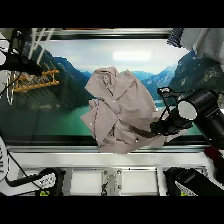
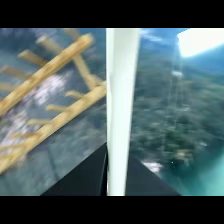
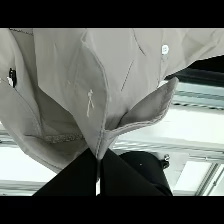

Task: Fold the clothes and pants, and hang the long-sleeved shirts on hangers.

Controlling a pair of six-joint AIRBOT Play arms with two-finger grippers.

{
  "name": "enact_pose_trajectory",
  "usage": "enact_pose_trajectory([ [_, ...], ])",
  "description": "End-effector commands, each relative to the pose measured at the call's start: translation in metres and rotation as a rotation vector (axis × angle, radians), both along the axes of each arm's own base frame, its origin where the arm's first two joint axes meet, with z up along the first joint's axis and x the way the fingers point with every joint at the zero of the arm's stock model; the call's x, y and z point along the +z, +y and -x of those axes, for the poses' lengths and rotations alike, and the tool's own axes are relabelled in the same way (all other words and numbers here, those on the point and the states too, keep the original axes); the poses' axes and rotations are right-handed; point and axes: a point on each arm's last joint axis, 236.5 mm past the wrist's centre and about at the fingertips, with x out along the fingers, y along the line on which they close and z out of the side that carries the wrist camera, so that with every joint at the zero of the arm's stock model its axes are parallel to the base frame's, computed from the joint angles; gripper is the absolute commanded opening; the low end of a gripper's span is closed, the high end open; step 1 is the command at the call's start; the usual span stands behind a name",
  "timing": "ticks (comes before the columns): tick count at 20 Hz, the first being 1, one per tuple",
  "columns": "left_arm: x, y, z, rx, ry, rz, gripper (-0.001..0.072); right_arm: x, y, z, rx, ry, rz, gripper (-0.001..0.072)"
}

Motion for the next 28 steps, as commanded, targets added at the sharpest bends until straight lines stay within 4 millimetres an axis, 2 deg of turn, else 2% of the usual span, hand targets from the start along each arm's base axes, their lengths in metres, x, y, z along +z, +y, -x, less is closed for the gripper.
enact_pose_trajectory([
  [1, 0.013, -0.085, 0.054, -0.388, -0.007, 0.068, 0.0015, 0.0, 0.0, 0.0, 0.0, 0.001, 0.0, 0.0016],
  [2, 0.008, -0.093, 0.072, -0.444, 0.031, 0.076, 0.0015, 0.0, 0.0, 0.0, 0.0, 0.001, 0.0, 0.0016],
  [3, 0.001, -0.093, 0.088, -0.459, 0.08, 0.072, 0.0015, 0.0, 0.0, 0.0, 0.0, 0.001, 0.0, 0.0015],
  [6, -0.003, -0.094, 0.109, -0.458, 0.1, 0.088, 0.0016, 0.0, 0.0, 0.0, 0.0, 0.001, 0.0, 0.0016],
  [8, -0.013, -0.095, 0.128, -0.494, 0.159, 0.086, 0.0015, 0.0, 0.0, 0.0, 0.001, 0.001, 0.0, 0.0015],
  [11, -0.042, -0.103, 0.183, -0.709, 0.355, 0.069, 0.0015, 0.0, 0.0, 0.0, 0.0, 0.002, 0.0, 0.0016],
  [12, -0.051, -0.106, 0.201, -0.749, 0.425, 0.086, 0.0015, 0.0, 0.0, 0.0, 0.0, 0.002, 0.0, 0.0015],
  [14, -0.066, -0.106, 0.224, -0.773, 0.525, 0.116, 0.0015, 0.0, 0.0, 0.0, 0.0, 0.001, 0.0, 0.0016],
  [21, -0.117, -0.117, 0.281, -0.846, 0.617, 0.166, 0.0015, 0.0, 0.0, 0.0, 0.0, 0.002, 0.001, 0.0015],
  [25, -0.144, -0.142, 0.313, -0.96, 0.712, 0.163, 0.0015, 0.0, 0.0, 0.0, 0.0, 0.002, 0.001, 0.0016],
  [28, -0.154, -0.161, 0.315, -1.03, 0.741, 0.162, 0.0015, 0.0, 0.0, 0.0, 0.0, 0.002, 0.001, 0.0015],
])
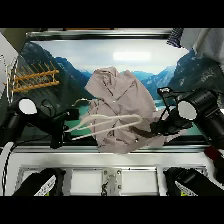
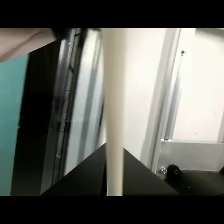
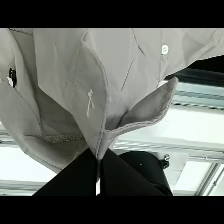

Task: Fold the clothes and pants, and hang the long-sleeved shirts on hangers.

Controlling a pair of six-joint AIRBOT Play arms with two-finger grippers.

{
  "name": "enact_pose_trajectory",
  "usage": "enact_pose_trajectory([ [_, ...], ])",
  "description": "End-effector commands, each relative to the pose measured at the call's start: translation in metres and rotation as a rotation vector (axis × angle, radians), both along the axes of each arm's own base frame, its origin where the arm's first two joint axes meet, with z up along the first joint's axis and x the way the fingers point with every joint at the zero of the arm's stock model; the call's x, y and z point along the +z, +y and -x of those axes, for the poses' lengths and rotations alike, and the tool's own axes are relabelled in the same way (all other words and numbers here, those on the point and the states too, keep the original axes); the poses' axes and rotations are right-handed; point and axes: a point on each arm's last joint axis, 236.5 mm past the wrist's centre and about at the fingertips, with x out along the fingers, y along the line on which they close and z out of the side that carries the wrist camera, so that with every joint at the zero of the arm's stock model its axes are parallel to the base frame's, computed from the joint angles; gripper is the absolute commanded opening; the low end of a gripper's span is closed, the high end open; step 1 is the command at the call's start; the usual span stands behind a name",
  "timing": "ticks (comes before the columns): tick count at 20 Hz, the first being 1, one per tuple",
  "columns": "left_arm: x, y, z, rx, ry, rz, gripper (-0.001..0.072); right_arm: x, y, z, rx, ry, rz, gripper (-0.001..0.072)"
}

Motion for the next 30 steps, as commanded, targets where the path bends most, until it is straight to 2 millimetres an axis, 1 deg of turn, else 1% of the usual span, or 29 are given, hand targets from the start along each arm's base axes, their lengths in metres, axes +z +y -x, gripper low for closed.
enact_pose_trajectory([
  [1, -0.012, -0.026, 0.004, -0.077, 0.026, 0.027, 0.0014, 0.0, 0.0, 0.0, 0.001, 0.001, 0.001, 0.0016],
  [2, -0.012, -0.033, 0.001, -0.092, 0.029, 0.038, 0.0014, 0.0, 0.0, 0.0, 0.001, 0.001, 0.001, 0.0015],
  [6, -0.017, -0.051, -0.004, -0.16, 0.053, 0.026, 0.0014, 0.0, 0.0, 0.0, 0.001, 0.001, 0.001, 0.0015],
  [9, -0.023, -0.064, -0.016, -0.116, 0.058, 0.01, 0.0014, 0.0, 0.0, 0.0, 0.001, 0.001, 0.0, 0.0016],
  [13, -0.021, -0.087, -0.017, -0.087, 0.108, 0.094, 0.0014, 0.0, 0.004, 0.003, 0.004, 0.015, -0.015, 0.0015],
  [15, -0.026, -0.089, -0.016, -0.094, 0.118, 0.087, 0.0014, 0.0, 0.006, 0.005, 0.036, 0.021, -0.026, 0.0015],
  [16, -0.027, -0.09, -0.014, -0.102, 0.125, 0.085, 0.0014, 0.002, 0.003, 0.002, 0.067, 0.009, -0.013, 0.0014],
  [19, -0.03, -0.099, -0.011, -0.132, 0.114, 0.086, 0.0014, 0.01, -0.005, -0.009, 0.06, -0.04, 0.02, 0.0014],
  [23, -0.03, -0.1, -0.007, -0.147, 0.119, 0.085, 0.0014, 0.021, -0.028, -0.025, 0.033, -0.116, 0.114, 0.0014],
  [25, -0.03, -0.1, -0.007, -0.147, 0.119, 0.085, 0.0014, 0.029, -0.034, -0.033, 0.024, -0.157, 0.138, 0.0013],
  [27, -0.03, -0.101, -0.008, -0.144, 0.116, 0.087, 0.0014, 0.035, -0.03, -0.039, 0.025, -0.189, 0.118, 0.0013],
  [30, -0.031, -0.103, -0.013, -0.133, 0.097, 0.09, 0.0014, 0.037, -0.012, -0.034, 0.044, -0.172, 0.039, 0.0013],
])
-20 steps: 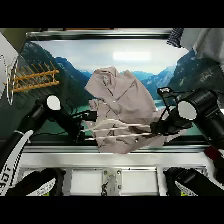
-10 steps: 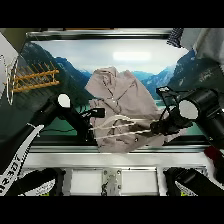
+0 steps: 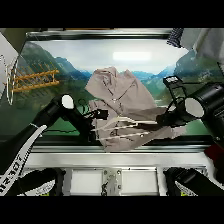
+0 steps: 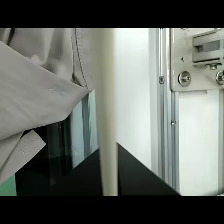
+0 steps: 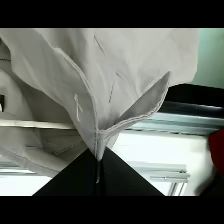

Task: Fold the clothes and pants, and hang the long-sleeved shirts on hangers.

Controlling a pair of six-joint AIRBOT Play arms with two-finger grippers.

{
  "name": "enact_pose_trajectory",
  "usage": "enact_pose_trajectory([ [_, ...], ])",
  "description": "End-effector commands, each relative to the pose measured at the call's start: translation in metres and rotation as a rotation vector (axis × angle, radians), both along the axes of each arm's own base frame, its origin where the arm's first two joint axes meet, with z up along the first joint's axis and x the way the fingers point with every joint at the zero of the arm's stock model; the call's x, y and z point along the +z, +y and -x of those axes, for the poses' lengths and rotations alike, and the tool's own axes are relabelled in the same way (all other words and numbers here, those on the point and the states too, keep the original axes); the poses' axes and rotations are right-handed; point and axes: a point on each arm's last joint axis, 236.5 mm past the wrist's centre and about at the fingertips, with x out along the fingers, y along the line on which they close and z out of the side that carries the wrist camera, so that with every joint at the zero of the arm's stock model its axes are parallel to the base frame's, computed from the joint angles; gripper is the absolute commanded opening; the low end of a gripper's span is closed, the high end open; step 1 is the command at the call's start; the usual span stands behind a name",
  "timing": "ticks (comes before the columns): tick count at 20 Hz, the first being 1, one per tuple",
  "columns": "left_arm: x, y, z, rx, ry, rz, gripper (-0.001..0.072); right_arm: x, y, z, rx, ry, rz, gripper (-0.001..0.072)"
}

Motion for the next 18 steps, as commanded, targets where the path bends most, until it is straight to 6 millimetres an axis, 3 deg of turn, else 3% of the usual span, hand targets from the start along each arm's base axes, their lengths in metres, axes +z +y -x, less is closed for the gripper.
enact_pose_trajectory([
  [1, -0.001, -0.003, -0.006, 0.015, -0.023, 0.009, 0.0014, 0.005, 0.019, 0.003, 0.025, 0.006, -0.08, 0.0014],
  [5, 0.005, -0.02, -0.013, 0.062, -0.03, 0.075, 0.0015, 0.006, 0.05, 0.008, 0.064, 0.024, -0.209, 0.0013],
  [15, 0.005, -0.021, -0.013, 0.065, -0.032, 0.077, 0.0015, 0.028, 0.124, -0.014, 0.168, -0.125, -0.462, 0.0012],
  [17, 0.006, -0.02, -0.011, 0.06, -0.025, 0.075, 0.0015, 0.03, 0.125, -0.018, 0.187, -0.153, -0.45, 0.0012],
  [18, 0.006, -0.019, -0.008, 0.051, -0.012, 0.072, 0.0015, 0.029, 0.112, -0.021, 0.153, -0.159, -0.403, 0.0012],
])
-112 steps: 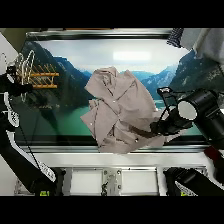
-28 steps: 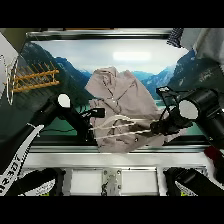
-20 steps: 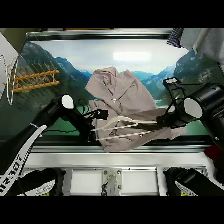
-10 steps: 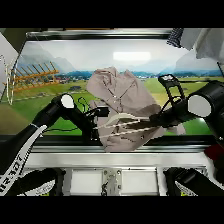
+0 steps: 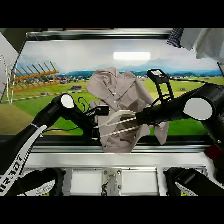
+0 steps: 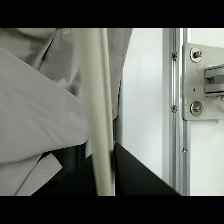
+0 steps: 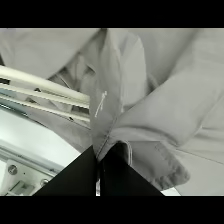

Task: Fold the clothes and pants, and hang the long-sleeved shirts on hangers.

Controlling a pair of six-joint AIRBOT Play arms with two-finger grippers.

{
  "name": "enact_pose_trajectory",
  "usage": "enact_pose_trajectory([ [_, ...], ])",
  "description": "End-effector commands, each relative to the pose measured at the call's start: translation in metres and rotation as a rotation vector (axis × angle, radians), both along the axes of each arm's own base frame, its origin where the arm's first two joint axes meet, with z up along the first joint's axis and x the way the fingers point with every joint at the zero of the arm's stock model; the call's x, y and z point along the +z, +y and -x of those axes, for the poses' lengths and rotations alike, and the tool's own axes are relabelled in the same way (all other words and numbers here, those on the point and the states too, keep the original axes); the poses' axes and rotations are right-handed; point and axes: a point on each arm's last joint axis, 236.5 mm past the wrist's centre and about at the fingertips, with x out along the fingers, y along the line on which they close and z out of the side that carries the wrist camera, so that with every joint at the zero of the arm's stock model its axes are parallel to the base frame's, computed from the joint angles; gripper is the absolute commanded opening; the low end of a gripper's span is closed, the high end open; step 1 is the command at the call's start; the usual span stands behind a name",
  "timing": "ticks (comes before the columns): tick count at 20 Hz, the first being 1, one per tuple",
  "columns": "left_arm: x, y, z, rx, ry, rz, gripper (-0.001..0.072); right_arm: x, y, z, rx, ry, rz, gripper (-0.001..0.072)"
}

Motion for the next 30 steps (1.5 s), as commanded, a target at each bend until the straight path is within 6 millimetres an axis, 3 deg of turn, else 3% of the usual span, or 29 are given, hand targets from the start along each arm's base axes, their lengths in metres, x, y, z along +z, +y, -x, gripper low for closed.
enact_pose_trajectory([
  [1, 0.002, 0.005, 0.007, -0.02, 0.028, -0.009, 0.0014, 0.004, -0.023, -0.013, -0.073, -0.055, 0.091, 0.0012],
  [5, 0.004, 0.011, 0.005, -0.005, 0.041, -0.01, 0.0014, 0.016, -0.093, -0.023, -0.225, -0.1, 0.336, 0.0012],
  [8, 0.004, 0.008, 0.007, -0.016, 0.04, -0.009, 0.0014, 0.013, -0.099, -0.024, -0.242, -0.087, 0.352, 0.0013],
  [10, 0.003, 0.005, 0.01, -0.03, 0.037, -0.009, 0.0014, 0.012, -0.086, -0.032, -0.216, -0.107, 0.312, 0.0013],
  [13, 0.004, 0.003, 0.01, -0.028, 0.036, -0.002, 0.0014, 0.01, -0.048, -0.035, -0.135, -0.106, 0.185, 0.0012],
  [17, 0.004, 0.003, 0.01, -0.028, 0.035, -0.003, 0.0014, 0.008, 0.003, -0.026, -0.002, -0.091, 0.062, 0.0012],
  [23, 0.003, 0.002, 0.008, -0.022, 0.027, -0.002, 0.0014, 0.011, 0.064, -0.012, 0.144, -0.156, -0.009, 0.0013],
  [27, 0.003, 0.002, 0.007, -0.019, 0.024, -0.001, 0.0014, 0.018, 0.09, -0.008, 0.187, -0.198, -0.071, 0.0013],
  [30, 0.003, 0.002, 0.007, -0.019, 0.024, -0.001, 0.0014, 0.017, 0.097, -0.004, 0.192, -0.176, -0.098, 0.0013],
])
